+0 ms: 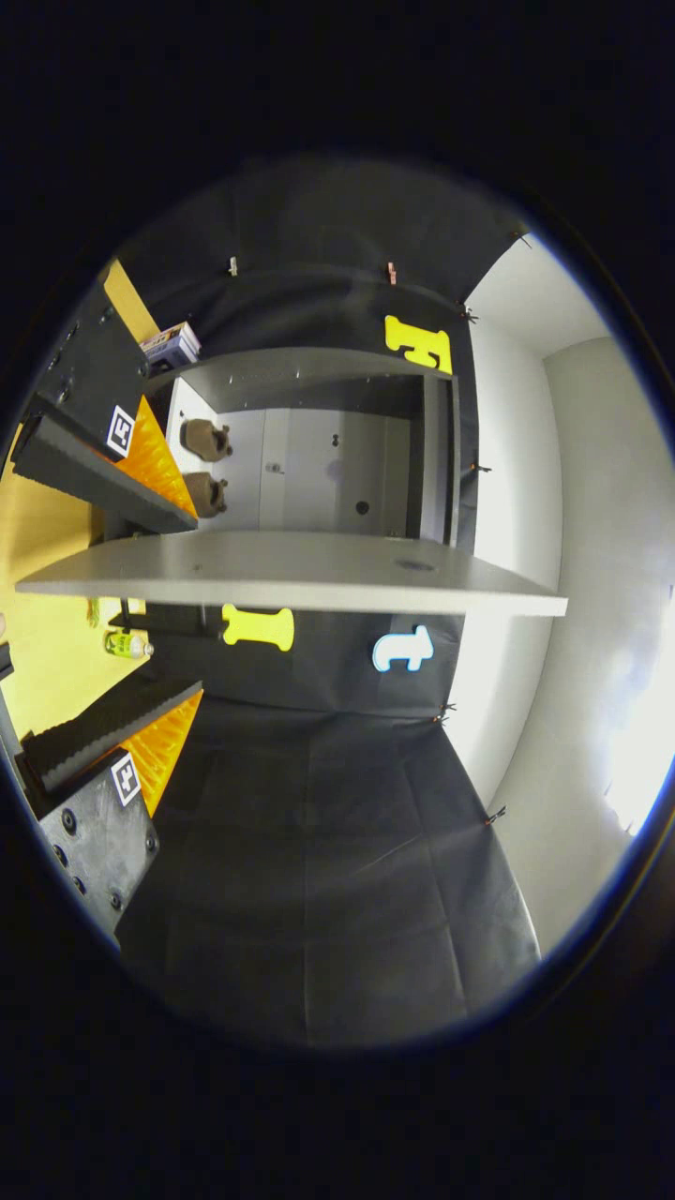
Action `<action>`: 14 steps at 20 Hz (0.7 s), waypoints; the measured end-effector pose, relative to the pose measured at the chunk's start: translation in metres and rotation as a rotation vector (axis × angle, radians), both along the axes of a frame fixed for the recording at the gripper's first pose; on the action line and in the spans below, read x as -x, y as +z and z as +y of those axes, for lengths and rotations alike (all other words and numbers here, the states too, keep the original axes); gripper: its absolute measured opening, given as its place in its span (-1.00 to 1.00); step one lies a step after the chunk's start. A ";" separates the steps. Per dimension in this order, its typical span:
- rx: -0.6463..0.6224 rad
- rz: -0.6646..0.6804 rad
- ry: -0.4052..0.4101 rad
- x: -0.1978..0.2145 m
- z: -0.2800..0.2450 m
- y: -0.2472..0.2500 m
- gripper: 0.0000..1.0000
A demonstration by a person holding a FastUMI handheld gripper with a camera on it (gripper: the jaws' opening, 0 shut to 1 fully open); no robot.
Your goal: Open the shoe cabinet door, grab the shoes and put them into the shoe cabinet, then close the shoe cabinet door.
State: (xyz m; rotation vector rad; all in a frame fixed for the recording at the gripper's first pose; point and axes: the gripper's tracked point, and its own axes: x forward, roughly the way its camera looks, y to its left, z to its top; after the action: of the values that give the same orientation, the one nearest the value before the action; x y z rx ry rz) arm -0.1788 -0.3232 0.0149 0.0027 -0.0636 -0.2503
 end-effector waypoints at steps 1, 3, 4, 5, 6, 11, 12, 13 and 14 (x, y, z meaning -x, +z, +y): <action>-0.005 0.000 -0.002 0.000 -0.009 -0.002 0.96; -0.023 -0.007 0.003 -0.002 -0.022 -0.008 0.96; -0.033 0.000 0.007 -0.006 -0.028 -0.013 0.96; -0.043 0.018 0.008 -0.011 -0.033 -0.022 0.96; -0.054 0.038 0.009 -0.016 -0.039 -0.031 0.96; -0.093 0.115 0.055 -0.039 -0.045 -0.064 0.96; -0.096 0.129 0.076 -0.041 -0.041 -0.068 0.97; -0.100 0.137 0.086 -0.041 -0.039 -0.072 0.97; -0.109 0.135 0.097 -0.044 -0.037 -0.072 0.96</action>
State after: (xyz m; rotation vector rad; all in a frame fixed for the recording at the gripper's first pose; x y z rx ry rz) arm -0.1347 -0.3603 -0.0568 0.0968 0.0840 -0.1560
